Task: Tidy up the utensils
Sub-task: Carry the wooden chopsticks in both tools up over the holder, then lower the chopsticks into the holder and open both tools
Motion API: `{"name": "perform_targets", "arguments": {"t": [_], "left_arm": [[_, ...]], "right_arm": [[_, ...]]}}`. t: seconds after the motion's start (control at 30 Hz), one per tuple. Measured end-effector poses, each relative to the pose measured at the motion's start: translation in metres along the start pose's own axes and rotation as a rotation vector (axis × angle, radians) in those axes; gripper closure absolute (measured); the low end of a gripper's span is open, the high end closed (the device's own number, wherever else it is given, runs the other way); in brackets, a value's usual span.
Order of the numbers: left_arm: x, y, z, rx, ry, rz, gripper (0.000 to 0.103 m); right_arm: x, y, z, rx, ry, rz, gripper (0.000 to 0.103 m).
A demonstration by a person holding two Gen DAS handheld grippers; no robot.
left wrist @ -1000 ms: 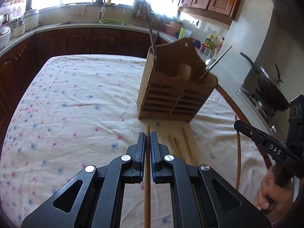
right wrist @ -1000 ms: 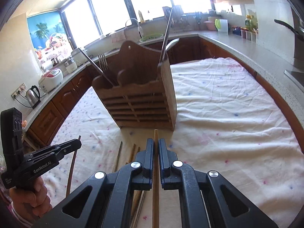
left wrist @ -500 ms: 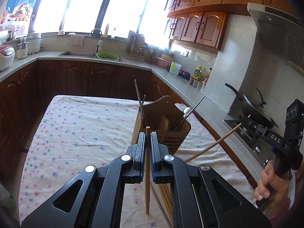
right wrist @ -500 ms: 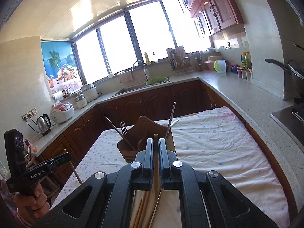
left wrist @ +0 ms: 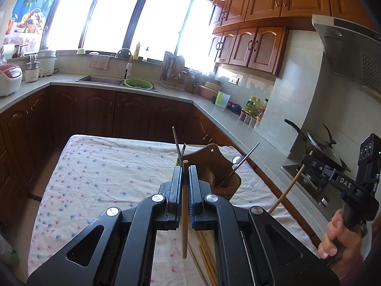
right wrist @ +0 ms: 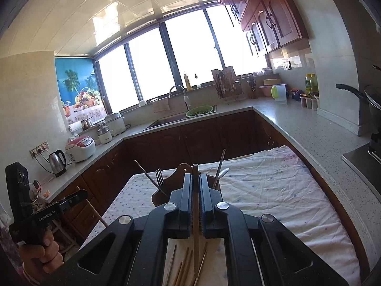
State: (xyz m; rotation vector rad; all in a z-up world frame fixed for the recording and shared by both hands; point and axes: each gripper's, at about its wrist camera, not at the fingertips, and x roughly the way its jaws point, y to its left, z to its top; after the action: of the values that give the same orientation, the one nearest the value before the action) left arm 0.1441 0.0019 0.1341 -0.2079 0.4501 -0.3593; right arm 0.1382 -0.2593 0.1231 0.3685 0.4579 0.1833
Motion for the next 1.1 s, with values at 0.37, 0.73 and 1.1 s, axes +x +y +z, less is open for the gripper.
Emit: {"name": "perform_targets", "arguments": {"t": [0.37,0.73,1.1], "left_arm": [[0.005,-0.014,0.057,0.027,-0.146,-0.007,0.099],[0.047,-0.017,0.084,0.002,-0.234,0.031,0.099],[0.099,0.005,0.034,-0.034,-0.16,0.074,0.099]], "right_arm": [[0.007,0.002,0.038,0.004,-0.101,0.0,0.098],[0.045,-0.001,0.075,0.024,-0.196,-0.061,0.098],[0.091,-0.01,0.029,0.028,-0.105,-0.108,0.098]]}}
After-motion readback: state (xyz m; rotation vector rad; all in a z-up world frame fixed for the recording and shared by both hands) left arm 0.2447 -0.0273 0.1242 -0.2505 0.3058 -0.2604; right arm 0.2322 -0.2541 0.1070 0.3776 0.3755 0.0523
